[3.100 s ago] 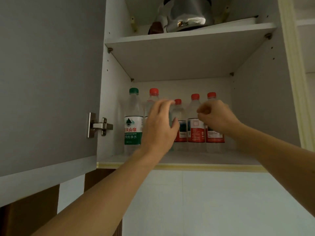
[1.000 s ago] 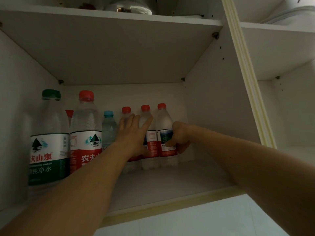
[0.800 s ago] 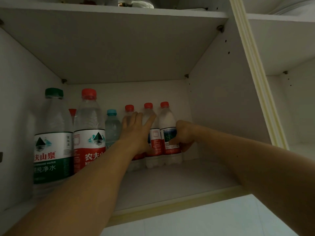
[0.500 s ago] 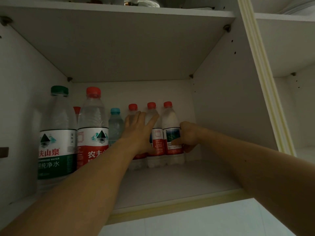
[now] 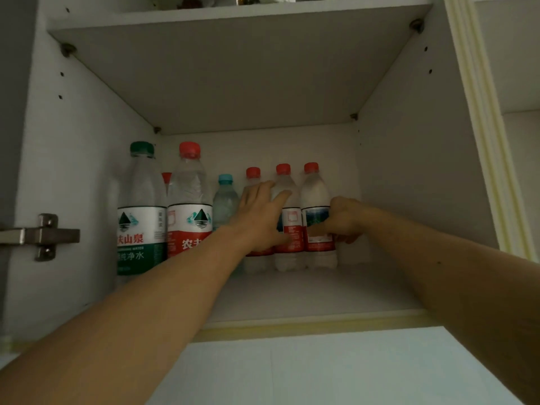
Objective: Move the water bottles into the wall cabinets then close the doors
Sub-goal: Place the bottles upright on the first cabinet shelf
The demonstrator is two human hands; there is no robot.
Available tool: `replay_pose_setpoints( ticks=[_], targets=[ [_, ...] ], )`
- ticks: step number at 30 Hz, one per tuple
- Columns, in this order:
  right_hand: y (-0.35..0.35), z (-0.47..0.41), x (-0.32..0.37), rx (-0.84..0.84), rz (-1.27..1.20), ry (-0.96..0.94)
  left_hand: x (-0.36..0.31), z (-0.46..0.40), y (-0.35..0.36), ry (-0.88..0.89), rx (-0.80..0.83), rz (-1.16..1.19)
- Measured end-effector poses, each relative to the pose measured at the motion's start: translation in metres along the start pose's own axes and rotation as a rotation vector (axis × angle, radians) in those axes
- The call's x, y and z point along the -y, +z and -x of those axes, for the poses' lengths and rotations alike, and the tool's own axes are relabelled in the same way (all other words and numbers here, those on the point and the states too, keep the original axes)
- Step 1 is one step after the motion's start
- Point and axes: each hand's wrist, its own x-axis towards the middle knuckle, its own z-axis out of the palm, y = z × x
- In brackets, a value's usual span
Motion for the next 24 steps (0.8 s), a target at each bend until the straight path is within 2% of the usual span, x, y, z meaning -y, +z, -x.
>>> replay_pose_setpoints(
  ticks=[2,4,6,8,11,14,17,22,24],
  targets=[
    [-0.002,0.004,0.005,-0.072,0.024,-0.008,-0.008,0.007,-0.016,-0.020,-0.081,0.126],
    [-0.006,0.010,0.011,-0.263,0.014,-0.034,-0.015,0.016,-0.038,-0.006,-0.208,0.213],
    [-0.009,0.019,0.015,-0.465,-0.055,-0.106,-0.019,0.029,-0.062,0.017,-0.340,0.233],
    [-0.011,0.031,0.024,-0.546,-0.157,-0.214,-0.018,0.047,-0.086,0.011,-0.464,0.208],
    [-0.004,0.055,0.046,-0.478,-0.252,-0.339,-0.003,0.079,-0.113,-0.053,-0.596,0.145],
    [0.014,0.079,0.079,-0.349,-0.244,-0.458,0.017,0.111,-0.124,-0.202,-0.682,0.090],
    [0.033,0.096,0.113,-0.206,-0.305,-0.501,0.028,0.141,-0.117,-0.358,-0.629,0.135],
    [0.056,0.106,0.147,-0.003,-0.487,-0.404,0.031,0.170,-0.089,-0.575,-0.475,0.270],
    [0.067,0.103,0.151,0.057,-0.532,-0.376,0.035,0.170,-0.084,-0.610,-0.437,0.330]
  ],
)
